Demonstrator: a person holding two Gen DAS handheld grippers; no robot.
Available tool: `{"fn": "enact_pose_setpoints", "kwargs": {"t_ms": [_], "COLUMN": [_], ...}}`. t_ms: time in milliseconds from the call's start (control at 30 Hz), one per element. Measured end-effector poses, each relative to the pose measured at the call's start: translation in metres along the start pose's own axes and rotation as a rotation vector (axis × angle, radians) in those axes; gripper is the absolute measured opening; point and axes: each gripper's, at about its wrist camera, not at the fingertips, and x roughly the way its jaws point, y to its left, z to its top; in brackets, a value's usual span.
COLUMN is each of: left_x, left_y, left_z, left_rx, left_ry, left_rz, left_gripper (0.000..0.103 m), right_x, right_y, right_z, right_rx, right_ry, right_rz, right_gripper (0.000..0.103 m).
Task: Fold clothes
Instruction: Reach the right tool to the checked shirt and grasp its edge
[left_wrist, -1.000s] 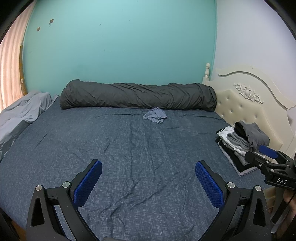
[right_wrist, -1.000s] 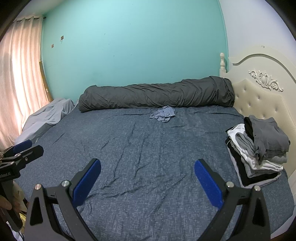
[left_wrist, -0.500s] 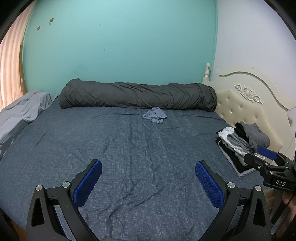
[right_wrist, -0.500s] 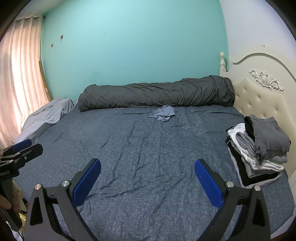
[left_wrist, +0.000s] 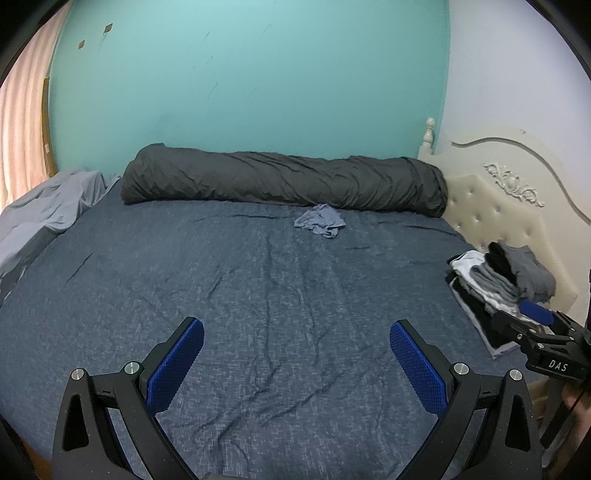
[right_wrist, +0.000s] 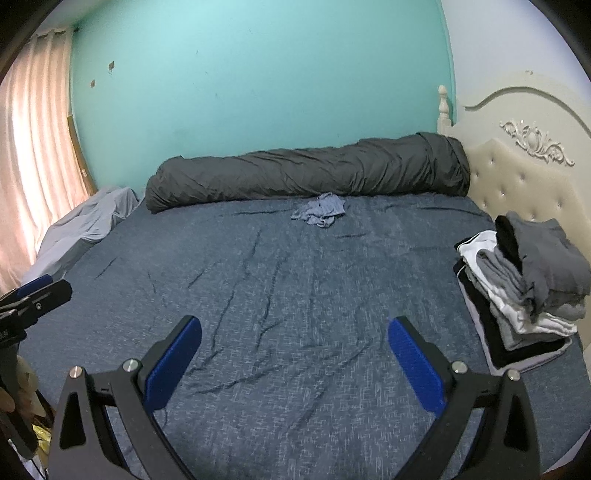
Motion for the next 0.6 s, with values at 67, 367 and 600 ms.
{"fn": "enact_pose_setpoints", "kwargs": {"t_ms": [67,367,600], "left_x": [0.017,0.129,0.246], "left_y": [0.002,0.017,0.03], "left_z": [0.0,0.014,0.028], "left_rx": [-0.002,-0.037,-0.066], "left_ry": [0.014,0.066,0.128], "left_rz": [0.011,0.028,0.038], "left_gripper": [0.103,0.103,0.103], "right_x": [0.014,0.122,0.234], "right_y": [-0.005,-0.029,-0.043], "right_z": [0.001,0.018,0.04], "right_rx": [0.001,0.015,0.008], "right_ry": [0.008,0.044,0.066], "right_rz": [0.0,0.028,0.034], "right_gripper": [0.102,0.102,0.102]}}
